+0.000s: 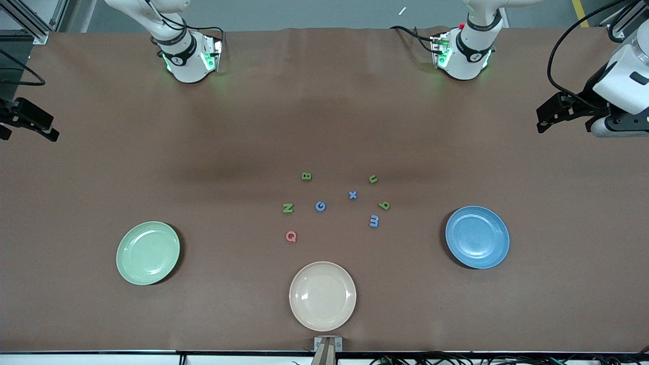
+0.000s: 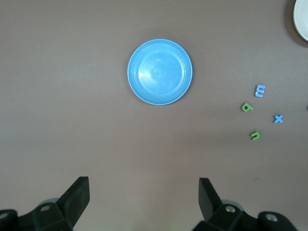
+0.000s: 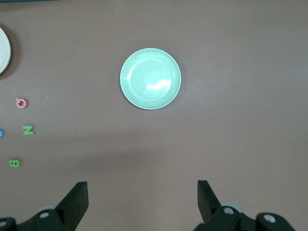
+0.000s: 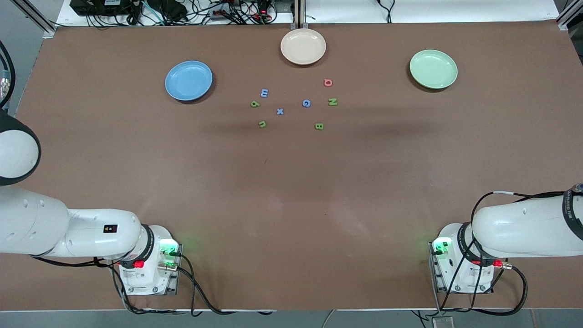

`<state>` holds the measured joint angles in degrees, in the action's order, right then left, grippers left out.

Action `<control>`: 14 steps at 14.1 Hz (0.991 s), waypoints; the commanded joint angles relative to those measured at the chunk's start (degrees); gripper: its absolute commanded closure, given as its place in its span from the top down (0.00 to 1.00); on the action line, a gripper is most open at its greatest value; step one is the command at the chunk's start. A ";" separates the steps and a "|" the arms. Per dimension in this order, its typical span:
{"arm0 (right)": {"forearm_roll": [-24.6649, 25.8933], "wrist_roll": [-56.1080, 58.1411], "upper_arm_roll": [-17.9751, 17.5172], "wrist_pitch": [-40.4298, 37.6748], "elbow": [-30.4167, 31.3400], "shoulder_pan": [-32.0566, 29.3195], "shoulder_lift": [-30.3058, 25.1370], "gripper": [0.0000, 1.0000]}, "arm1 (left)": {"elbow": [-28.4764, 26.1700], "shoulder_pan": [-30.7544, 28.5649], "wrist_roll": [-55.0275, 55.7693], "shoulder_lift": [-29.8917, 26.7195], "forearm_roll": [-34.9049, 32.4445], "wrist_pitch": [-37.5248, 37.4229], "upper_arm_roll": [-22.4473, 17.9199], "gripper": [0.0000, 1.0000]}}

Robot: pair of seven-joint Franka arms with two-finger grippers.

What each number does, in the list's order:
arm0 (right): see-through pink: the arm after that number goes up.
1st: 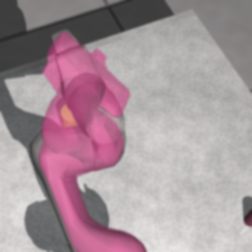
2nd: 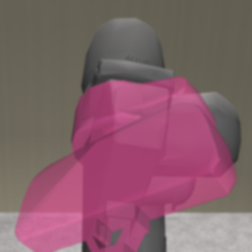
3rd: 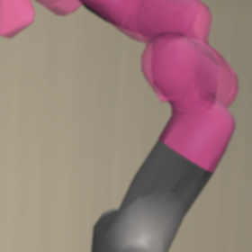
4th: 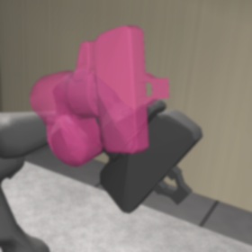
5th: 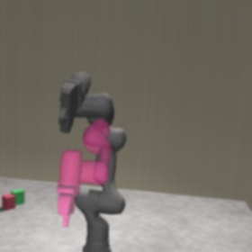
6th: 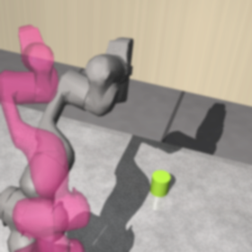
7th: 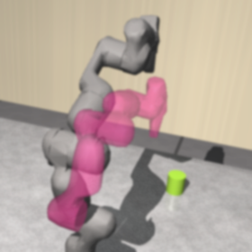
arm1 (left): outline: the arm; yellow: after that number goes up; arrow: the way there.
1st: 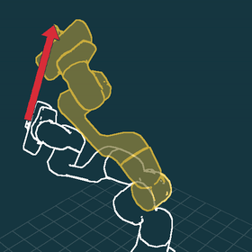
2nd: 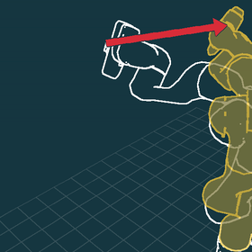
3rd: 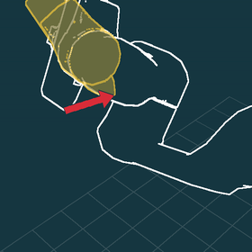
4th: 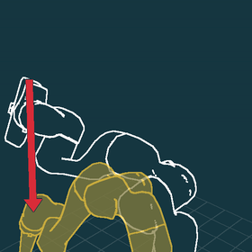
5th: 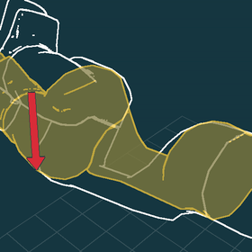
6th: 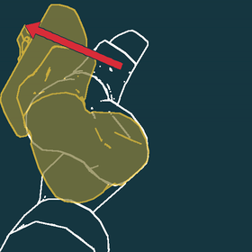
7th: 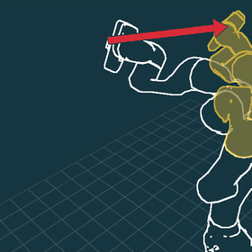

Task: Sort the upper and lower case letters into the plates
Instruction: 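Reach both grippers down to the green letters u and Z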

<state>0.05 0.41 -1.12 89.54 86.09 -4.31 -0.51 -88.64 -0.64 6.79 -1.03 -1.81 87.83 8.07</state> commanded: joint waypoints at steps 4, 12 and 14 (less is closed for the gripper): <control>0.04 0.20 -0.11 0.02 -0.39 -0.08 0.07 1.00 | 2.69 0.81 -0.45 2.69 -0.21 -2.31 0.63 1.00; -0.58 0.29 -0.29 0.81 -0.39 2.28 6.29 1.00 | -9.24 7.84 3.67 12.97 1.45 19.80 4.49 1.00; -0.92 0.29 -0.29 3.79 -0.48 3.61 8.85 1.00 | -16.96 9.16 9.35 14.56 1.11 30.07 5.55 1.00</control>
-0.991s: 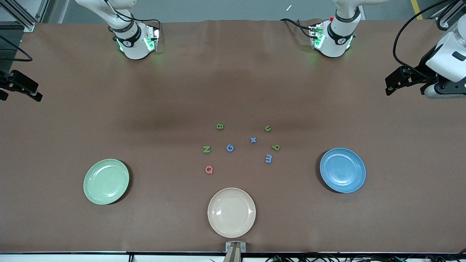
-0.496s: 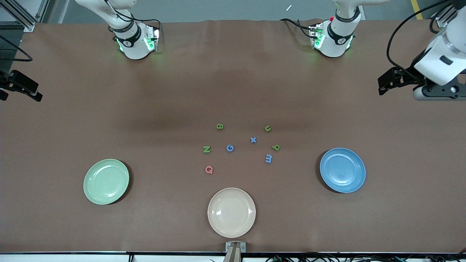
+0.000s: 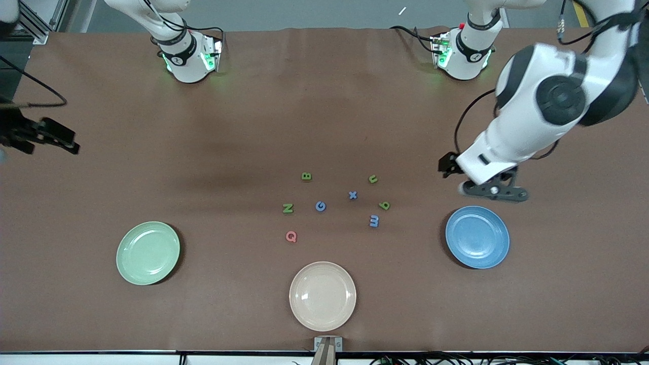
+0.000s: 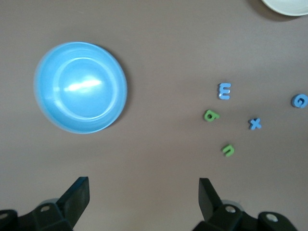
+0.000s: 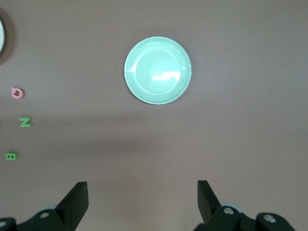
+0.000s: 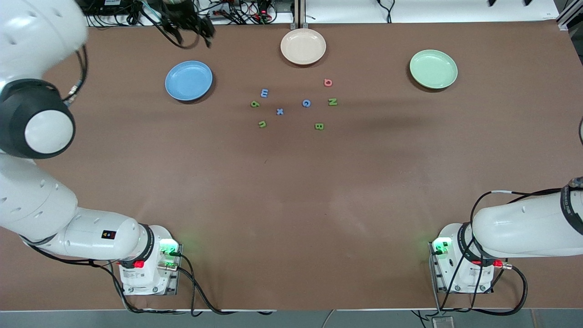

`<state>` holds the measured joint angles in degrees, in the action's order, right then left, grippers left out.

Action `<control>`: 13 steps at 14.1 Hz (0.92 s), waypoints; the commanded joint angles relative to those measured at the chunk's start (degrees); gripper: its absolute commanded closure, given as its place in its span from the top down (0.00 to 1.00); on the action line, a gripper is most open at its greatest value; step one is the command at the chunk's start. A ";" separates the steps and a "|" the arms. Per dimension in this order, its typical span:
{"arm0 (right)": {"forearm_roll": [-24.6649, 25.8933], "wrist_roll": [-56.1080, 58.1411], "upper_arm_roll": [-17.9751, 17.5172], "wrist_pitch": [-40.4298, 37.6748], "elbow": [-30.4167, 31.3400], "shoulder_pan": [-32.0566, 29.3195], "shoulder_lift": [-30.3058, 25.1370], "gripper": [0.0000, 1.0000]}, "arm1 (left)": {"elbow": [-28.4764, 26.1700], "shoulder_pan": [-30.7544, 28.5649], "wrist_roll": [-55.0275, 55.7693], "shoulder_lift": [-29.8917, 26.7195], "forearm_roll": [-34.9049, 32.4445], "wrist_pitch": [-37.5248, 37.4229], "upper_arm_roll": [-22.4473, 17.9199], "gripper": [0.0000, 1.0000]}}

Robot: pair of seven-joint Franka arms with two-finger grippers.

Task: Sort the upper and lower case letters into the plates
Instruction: 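Reach both grippers down to the green letters u and Z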

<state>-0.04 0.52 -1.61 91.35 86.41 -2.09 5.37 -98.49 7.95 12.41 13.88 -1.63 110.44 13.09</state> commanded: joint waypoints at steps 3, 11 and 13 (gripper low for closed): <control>-0.49 0.27 0.21 3.48 -0.37 3.66 4.29 1.00 | -13.56 3.20 5.52 4.03 0.40 16.29 0.54 0.98; -0.84 -15.53 0.21 12.52 -0.81 16.49 18.34 1.00 | -13.31 13.75 28.15 16.78 0.40 27.81 0.36 0.74; -1.10 -19.92 0.12 17.08 -0.81 18.87 22.29 1.00 | -13.22 14.02 33.36 17.93 0.40 27.90 0.36 0.71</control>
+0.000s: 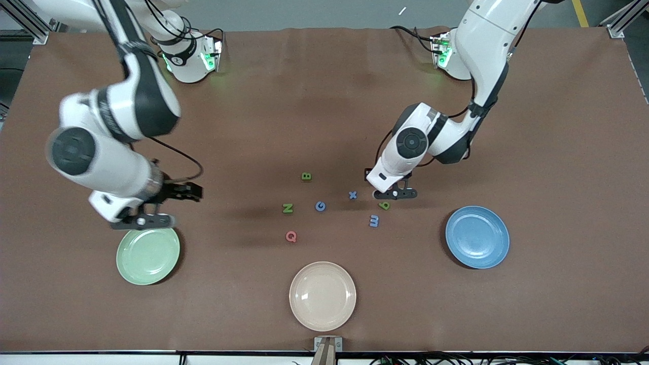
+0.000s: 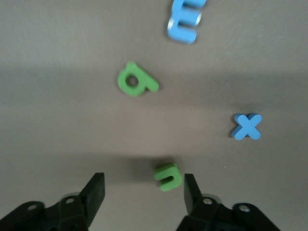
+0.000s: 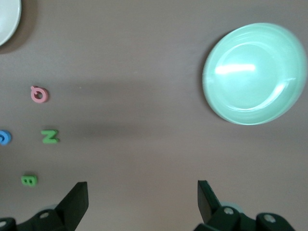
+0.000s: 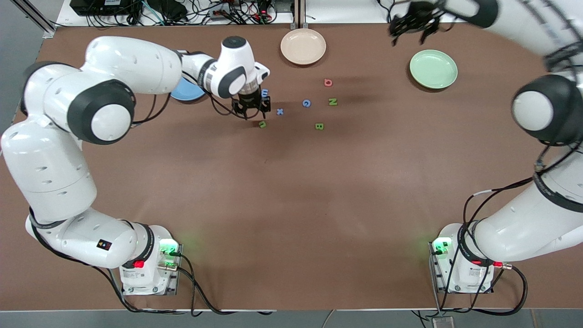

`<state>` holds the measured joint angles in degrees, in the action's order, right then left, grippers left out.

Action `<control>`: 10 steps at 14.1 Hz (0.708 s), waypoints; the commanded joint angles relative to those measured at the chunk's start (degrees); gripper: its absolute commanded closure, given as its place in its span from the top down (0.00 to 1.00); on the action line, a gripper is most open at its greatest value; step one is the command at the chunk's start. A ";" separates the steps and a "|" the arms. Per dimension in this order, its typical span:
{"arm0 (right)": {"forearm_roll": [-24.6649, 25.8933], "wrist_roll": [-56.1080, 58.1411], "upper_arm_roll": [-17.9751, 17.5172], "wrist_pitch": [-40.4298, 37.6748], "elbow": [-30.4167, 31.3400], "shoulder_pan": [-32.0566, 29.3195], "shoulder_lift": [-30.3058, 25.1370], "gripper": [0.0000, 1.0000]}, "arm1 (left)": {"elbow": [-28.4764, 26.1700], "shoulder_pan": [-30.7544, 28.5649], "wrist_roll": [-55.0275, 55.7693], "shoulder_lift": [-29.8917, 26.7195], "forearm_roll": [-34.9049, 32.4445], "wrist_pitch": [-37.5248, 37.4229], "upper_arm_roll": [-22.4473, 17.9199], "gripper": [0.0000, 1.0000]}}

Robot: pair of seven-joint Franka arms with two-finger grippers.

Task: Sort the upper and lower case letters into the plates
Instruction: 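Grasp the u with the left gripper while the right gripper grasps Z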

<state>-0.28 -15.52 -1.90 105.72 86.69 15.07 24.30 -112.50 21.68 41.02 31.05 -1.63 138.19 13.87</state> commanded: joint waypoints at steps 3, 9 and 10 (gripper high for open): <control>-0.87 -13.01 0.49 8.00 -1.00 6.54 9.43 1.00 | 0.71 1.87 13.88 2.08 0.40 2.17 -0.51 0.65; -0.95 -22.79 0.41 17.93 -0.65 12.61 17.00 1.00 | 0.88 1.87 18.83 4.36 0.31 5.78 -0.60 0.53; -0.95 -22.80 0.41 18.90 -0.64 13.14 17.96 1.00 | 0.88 1.87 18.83 4.46 0.22 5.78 -0.60 0.47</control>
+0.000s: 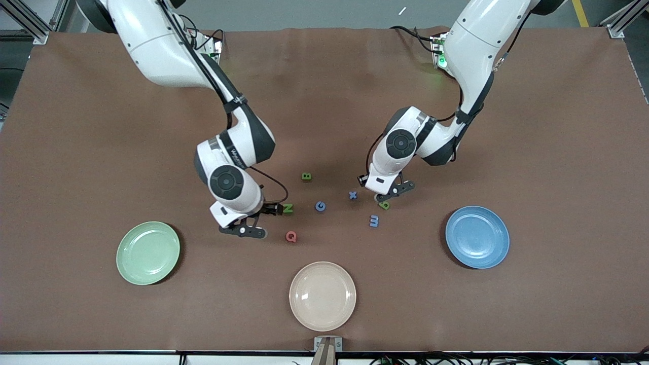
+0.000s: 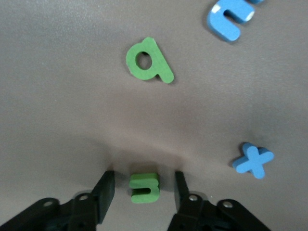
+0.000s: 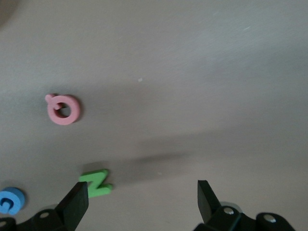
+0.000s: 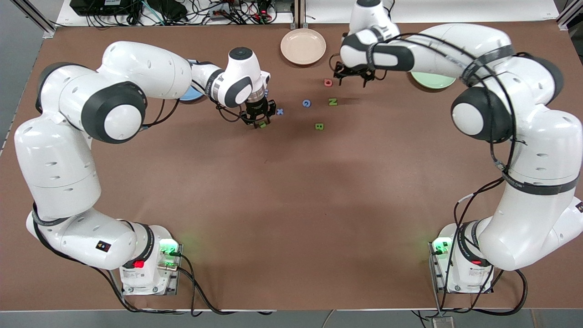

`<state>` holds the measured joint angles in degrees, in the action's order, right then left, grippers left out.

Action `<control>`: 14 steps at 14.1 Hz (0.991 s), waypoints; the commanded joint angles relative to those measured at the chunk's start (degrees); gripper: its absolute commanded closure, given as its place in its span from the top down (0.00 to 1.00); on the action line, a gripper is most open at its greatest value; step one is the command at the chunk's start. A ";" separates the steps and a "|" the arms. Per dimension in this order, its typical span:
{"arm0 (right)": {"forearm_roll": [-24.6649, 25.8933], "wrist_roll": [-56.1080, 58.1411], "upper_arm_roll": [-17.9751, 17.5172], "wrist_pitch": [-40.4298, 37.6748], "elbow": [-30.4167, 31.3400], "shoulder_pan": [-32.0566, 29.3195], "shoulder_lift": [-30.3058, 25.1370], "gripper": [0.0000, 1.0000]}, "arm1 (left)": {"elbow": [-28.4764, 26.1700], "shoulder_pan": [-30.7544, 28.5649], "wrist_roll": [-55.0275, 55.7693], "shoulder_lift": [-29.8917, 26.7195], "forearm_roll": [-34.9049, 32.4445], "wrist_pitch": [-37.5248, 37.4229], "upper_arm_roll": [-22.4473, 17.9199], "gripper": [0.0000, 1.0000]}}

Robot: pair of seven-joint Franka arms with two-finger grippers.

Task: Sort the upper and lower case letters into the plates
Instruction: 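Grasp the u with the left gripper while the right gripper grasps Z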

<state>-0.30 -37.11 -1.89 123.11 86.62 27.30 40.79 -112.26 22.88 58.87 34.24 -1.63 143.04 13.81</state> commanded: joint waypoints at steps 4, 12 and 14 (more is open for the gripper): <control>-4.53 -2.09 0.40 5.99 -0.57 2.32 4.12 1.00 | 0.64 1.12 1.69 0.74 0.14 0.66 -0.62 0.00; -4.54 -2.09 0.40 8.46 -0.40 4.78 6.05 0.96 | 12.49 -9.06 -5.57 -1.63 -10.50 -10.85 -1.41 0.00; -4.45 -2.09 0.40 8.29 -0.40 5.04 6.05 0.88 | 14.78 -14.24 -15.75 -1.11 -10.50 -10.86 -1.41 0.02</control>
<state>-3.60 -38.86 -1.89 131.13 86.56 31.63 46.54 -99.78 12.48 49.99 32.55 -11.25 133.43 12.05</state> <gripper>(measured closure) 0.066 0.731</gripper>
